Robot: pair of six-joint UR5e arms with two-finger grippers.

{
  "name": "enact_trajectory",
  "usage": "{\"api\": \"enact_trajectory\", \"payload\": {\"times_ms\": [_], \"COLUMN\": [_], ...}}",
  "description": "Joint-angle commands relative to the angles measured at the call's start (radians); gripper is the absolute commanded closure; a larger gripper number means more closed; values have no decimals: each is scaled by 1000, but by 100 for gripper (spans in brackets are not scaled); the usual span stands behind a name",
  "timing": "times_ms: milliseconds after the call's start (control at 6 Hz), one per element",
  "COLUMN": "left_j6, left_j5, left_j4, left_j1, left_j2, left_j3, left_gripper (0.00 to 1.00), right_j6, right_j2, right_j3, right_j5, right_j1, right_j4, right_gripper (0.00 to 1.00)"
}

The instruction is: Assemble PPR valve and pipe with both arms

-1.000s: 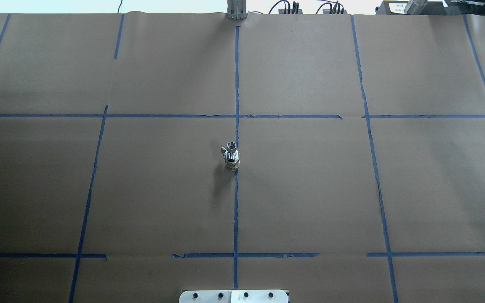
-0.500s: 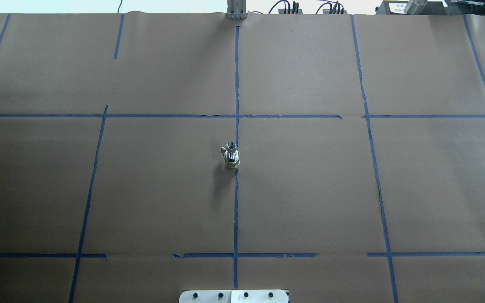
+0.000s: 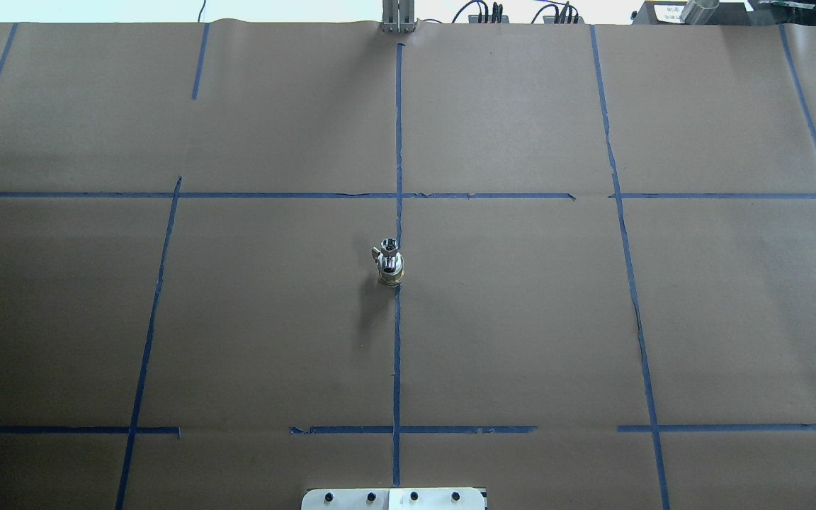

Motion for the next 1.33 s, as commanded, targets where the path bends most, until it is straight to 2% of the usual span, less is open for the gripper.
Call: {"api": "enact_trajectory", "payload": {"times_ms": [0, 167, 1167], "left_j6": [0, 0, 0], "left_j5": [-1, -1, 2], "left_j4": [0, 0, 0], "left_j1": [0, 0, 0], "left_j2": [1, 1, 1], "left_j3": [1, 1, 7], "left_gripper": [0, 0, 0], "right_j6": [90, 105, 106], "right_j2": [-64, -80, -80], "right_j3": [-2, 0, -11], "right_j5": [-7, -7, 0], "right_j1": [0, 0, 0], "right_j4": [176, 205, 206], "right_gripper": [0, 0, 0]}}
